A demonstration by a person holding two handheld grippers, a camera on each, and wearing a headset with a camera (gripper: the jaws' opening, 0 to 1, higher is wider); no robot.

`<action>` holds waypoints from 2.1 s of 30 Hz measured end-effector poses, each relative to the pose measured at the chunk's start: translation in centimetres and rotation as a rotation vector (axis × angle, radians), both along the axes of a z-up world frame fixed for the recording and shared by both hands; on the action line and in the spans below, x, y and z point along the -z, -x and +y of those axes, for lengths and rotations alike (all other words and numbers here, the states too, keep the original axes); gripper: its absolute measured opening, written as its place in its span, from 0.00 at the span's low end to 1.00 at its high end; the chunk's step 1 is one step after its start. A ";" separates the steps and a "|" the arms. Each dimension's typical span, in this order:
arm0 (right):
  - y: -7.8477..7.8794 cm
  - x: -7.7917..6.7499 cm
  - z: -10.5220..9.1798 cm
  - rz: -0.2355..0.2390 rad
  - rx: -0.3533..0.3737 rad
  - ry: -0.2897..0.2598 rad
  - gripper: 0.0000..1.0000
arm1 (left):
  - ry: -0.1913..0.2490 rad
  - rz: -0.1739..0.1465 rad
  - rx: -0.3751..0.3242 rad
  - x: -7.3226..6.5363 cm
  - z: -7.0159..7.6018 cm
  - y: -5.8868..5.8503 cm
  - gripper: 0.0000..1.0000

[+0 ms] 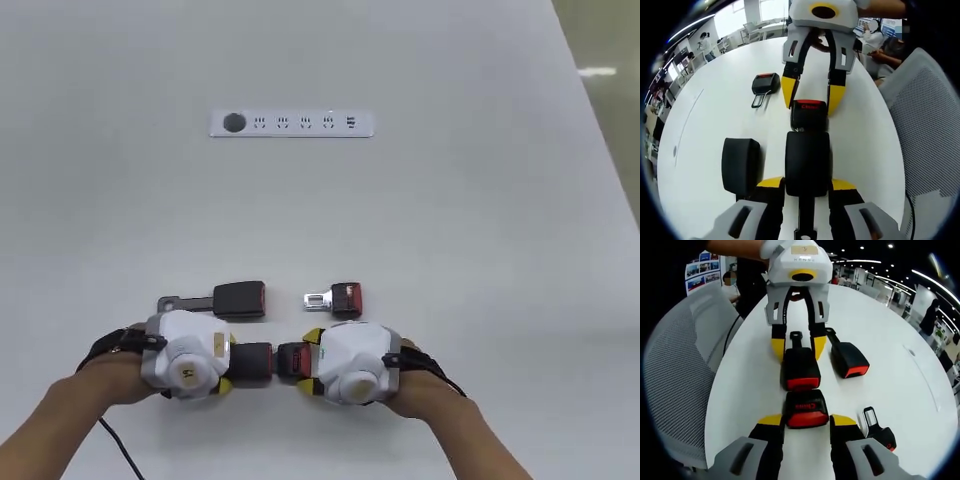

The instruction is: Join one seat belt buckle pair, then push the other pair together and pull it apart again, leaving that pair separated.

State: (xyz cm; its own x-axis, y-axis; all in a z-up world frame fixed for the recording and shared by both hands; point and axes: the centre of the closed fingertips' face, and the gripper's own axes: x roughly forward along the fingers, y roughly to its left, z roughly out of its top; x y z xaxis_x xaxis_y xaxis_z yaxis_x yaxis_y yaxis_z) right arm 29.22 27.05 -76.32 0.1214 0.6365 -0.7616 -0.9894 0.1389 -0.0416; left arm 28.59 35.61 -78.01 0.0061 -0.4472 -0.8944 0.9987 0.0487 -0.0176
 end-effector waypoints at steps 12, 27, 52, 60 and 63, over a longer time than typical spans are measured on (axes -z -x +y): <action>-0.4 -2.5 -1.6 0.006 0.037 -0.019 0.46 | 0.011 -0.010 -0.020 -1.5 -0.7 0.0 0.45; -2.3 -4.5 -3.5 -0.049 0.069 -0.011 0.49 | 0.048 -0.049 -0.077 -4.6 -0.5 -2.3 0.49; -6.7 -3.6 -6.9 -0.062 0.132 -0.008 0.50 | 0.084 -0.056 -0.168 -4.6 0.6 -7.6 0.49; -7.2 -2.1 -6.8 -0.042 0.102 0.008 0.48 | 0.056 -0.046 -0.155 -3.3 0.8 -8.2 0.46; -7.3 -1.6 -6.7 -0.038 0.090 0.012 0.47 | 0.049 -0.039 -0.155 -3.1 0.7 -8.4 0.45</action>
State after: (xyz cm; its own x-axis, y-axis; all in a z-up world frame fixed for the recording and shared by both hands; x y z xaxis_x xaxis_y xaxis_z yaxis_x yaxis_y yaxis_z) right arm 36.55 20.38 -74.70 0.2063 0.6126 -0.7630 -0.9707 0.2263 -0.0808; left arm 36.96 36.28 -74.93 0.1126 -0.4813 -0.8693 0.9793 0.2019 0.0151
